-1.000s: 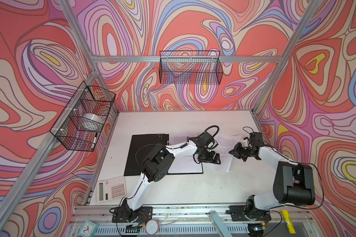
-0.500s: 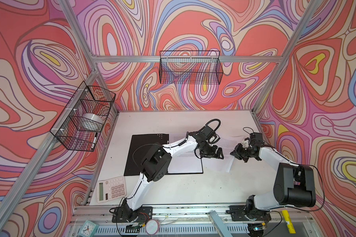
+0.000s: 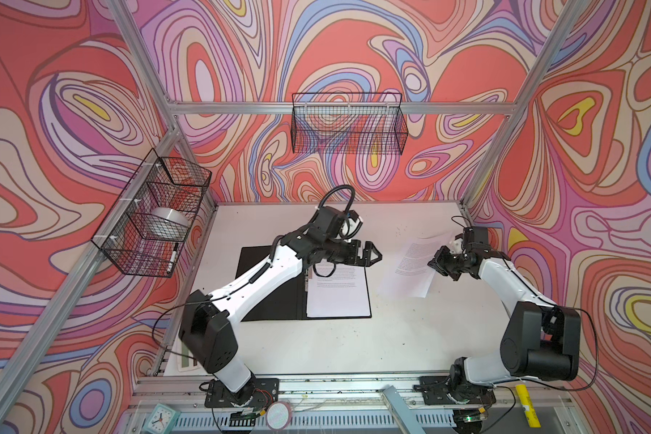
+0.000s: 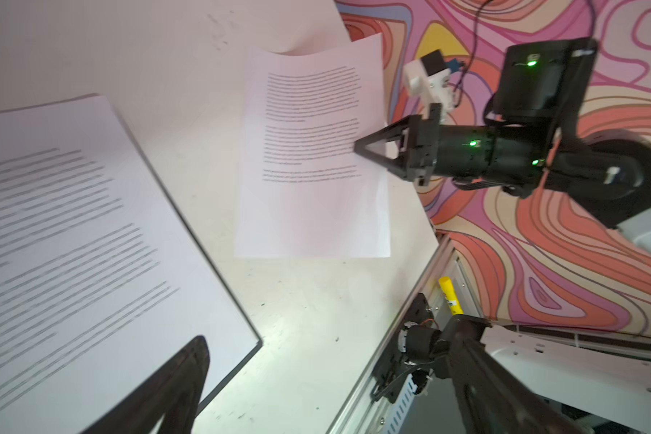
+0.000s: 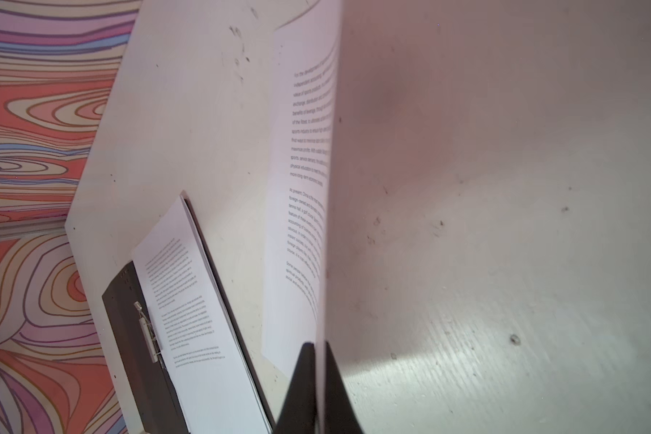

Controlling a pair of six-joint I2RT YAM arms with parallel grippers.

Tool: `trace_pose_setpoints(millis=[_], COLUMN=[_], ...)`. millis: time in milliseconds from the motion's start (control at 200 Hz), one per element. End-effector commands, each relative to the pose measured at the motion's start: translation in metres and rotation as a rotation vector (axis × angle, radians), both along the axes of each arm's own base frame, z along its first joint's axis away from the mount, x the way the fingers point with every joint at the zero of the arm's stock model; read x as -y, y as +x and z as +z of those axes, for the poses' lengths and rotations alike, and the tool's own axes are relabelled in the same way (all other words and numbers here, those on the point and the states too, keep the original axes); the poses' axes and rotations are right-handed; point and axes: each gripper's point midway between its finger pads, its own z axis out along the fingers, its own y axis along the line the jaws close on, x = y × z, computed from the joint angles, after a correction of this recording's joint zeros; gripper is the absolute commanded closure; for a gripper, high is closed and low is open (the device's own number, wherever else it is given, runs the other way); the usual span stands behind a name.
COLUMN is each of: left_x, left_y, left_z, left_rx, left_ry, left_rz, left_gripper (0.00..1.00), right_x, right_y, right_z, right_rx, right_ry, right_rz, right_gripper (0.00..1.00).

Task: Put the files into the folder
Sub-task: 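Lift the sheet with the right gripper while the left swings back to the folder, then carry the upright sheet over the folder stack with the right gripper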

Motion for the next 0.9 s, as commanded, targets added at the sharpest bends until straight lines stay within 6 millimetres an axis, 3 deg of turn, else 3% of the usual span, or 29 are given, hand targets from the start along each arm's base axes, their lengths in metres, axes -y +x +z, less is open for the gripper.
trace_pose_setpoints(millis=[0,170,341,531,696,731,891], left_x=[-0.051,-0.100,-0.129,-0.153,-0.163,-0.167,-0.186], left_y=[-0.001,-0.007,-0.014,-0.009,0.001,0.004,0.012], left_z=[-0.014,-0.016,-0.021,-0.053,-0.053,-0.054,-0.061], left_rx=[0.085,0.262,0.362,0.321,0.240,0.222,0.170], left_ry=[0.150,0.297,0.373,0.478,0.433,0.414,0.434], left_rz=[0.085,0.138,0.177,0.249,0.310,0.330,0.392], left_gripper=[0.00,0.00,0.00,0.00,0.00,0.00,0.00], right_x=[0.001,-0.010,-0.051,-0.119,-0.191,-0.208,-0.276], right_y=[0.010,0.027,0.046,0.063,0.073,0.077,0.069], right_z=[0.009,0.043,0.080,0.099,0.120,0.112,0.135], right_rx=[-0.004,0.021,0.086,0.129,0.192,0.174,0.224], right_ry=[-0.019,-0.106,-0.137,-0.137,-0.094,-0.088,-0.028], right_rz=[0.000,0.027,0.100,0.210,0.326,0.358,0.490], right_gripper=[1.00,1.00,1.00,1.00,1.00,1.00,1.00])
